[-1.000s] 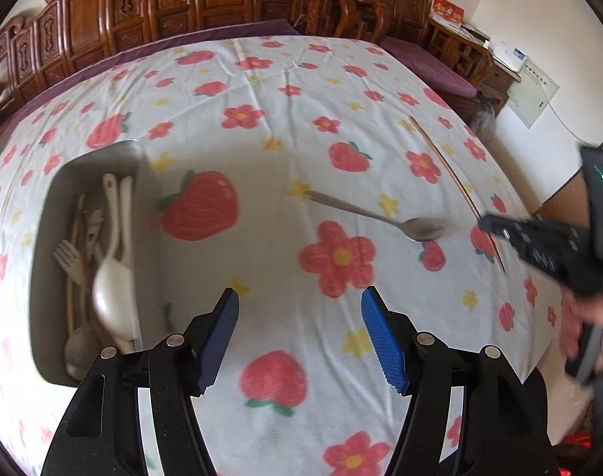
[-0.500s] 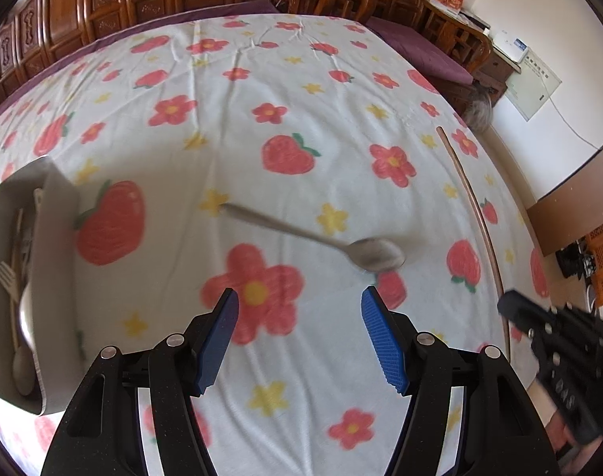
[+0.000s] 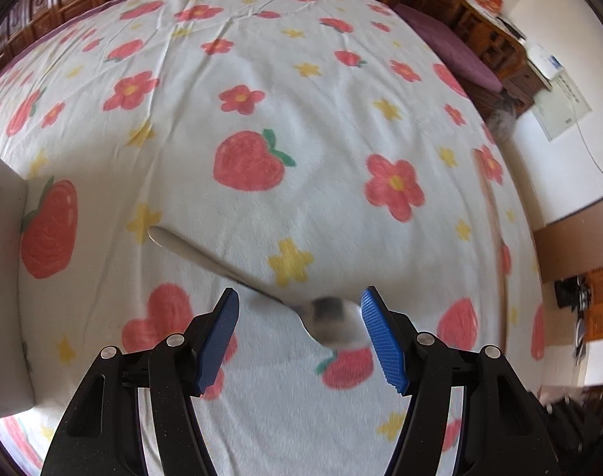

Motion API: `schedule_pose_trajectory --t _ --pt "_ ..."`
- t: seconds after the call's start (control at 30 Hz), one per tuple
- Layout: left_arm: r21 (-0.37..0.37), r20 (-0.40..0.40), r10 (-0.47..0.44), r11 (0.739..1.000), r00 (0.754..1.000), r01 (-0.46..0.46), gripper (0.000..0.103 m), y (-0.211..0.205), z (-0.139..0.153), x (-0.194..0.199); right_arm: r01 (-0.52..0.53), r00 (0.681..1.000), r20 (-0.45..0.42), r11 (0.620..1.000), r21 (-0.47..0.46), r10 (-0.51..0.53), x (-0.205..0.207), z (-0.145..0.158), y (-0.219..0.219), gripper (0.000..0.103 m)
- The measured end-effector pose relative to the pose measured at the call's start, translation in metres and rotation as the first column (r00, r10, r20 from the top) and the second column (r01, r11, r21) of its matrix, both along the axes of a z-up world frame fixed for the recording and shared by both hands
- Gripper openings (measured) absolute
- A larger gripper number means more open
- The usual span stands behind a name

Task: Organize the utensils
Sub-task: 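Grasp the metal spoon by its bowl with the left tool while the right tool holds the chopstick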

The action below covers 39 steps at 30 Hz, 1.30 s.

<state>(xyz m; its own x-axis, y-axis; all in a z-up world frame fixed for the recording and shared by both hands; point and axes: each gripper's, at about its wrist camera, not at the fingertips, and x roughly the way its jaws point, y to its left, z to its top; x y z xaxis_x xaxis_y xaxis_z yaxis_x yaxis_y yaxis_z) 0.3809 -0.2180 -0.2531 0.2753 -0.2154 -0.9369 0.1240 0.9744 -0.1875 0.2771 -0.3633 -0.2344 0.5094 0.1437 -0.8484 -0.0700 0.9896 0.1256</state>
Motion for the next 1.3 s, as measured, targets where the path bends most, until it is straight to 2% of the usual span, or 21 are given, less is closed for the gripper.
schedule_pose_trajectory --t 0.07,0.2,0.27,0.4,0.53,0.6,0.67,0.83,1.07,1.1,1.17,1.23,1.3 --pt "0.009 -0.004 0.015 1.0 1.0 -0.015 0.053 0.002 -0.001 0.004 0.005 1.0 0.005 1.0 0.0 -0.005 0.0 0.002 -0.003 0.006" --pt "0.047 -0.007 -0.003 0.999 1.0 0.003 0.045 -0.001 -0.001 0.01 0.016 1.0 0.019 1.0 0.013 -0.016 0.0 0.007 -0.009 0.006" --pt "0.078 0.001 -0.016 0.997 1.0 0.016 0.037 -0.002 -0.001 0.011 0.021 1.0 0.016 1.0 0.015 -0.021 0.0 0.007 -0.011 0.006" --pt "0.087 0.001 -0.028 0.996 1.0 0.027 0.031 -0.002 -0.001 0.013 0.028 0.999 0.016 0.999 0.026 -0.028 0.0 0.009 -0.014 0.006" --pt "0.117 0.012 -0.056 0.992 0.998 0.054 0.016 -0.006 -0.001 0.016 0.028 0.999 0.025 0.999 0.032 -0.029 -0.001 0.012 -0.014 0.006" --pt "0.118 0.017 -0.079 0.99 0.997 0.076 0.015 -0.007 -0.001 0.016 0.03 0.999 0.027 0.999 0.035 -0.031 -0.001 0.013 -0.015 0.006" --pt "0.137 0.022 -0.107 0.985 0.994 0.103 0.0 -0.009 0.0 0.015 0.032 0.999 0.028 0.999 0.038 -0.033 -0.002 0.014 -0.016 0.006" --pt "0.157 -0.005 -0.119 0.981 0.993 0.118 0.0 -0.002 -0.002 0.015 0.03 0.999 0.034 0.999 0.042 -0.032 -0.001 0.016 -0.016 0.006" --pt "0.063 -0.021 -0.075 0.995 0.997 0.077 0.0 0.006 0.009 0.007 0.031 0.999 0.037 0.999 0.044 -0.033 -0.001 0.018 -0.016 0.006" --pt "0.06 -0.018 -0.081 0.995 0.997 0.082 0.004 0.003 0.011 0.005 0.033 0.999 0.037 0.998 0.044 -0.035 -0.001 0.018 -0.017 0.006" --pt "0.031 -0.017 -0.083 0.996 0.996 0.084 0.026 -0.005 0.015 -0.002 0.04 0.998 0.038 0.998 0.046 -0.042 -0.001 0.019 -0.019 0.006" --pt "0.003 -0.019 -0.078 0.997 0.997 0.078 0.033 -0.011 0.017 -0.007 0.046 0.998 0.038 0.998 0.047 -0.048 -0.001 0.019 -0.021 0.006" --pt "-0.02 -0.031 -0.064 0.998 0.997 0.063 0.035 -0.018 0.018 -0.012 0.049 0.998 0.04 0.998 0.049 -0.051 -0.001 0.02 -0.022 0.006"
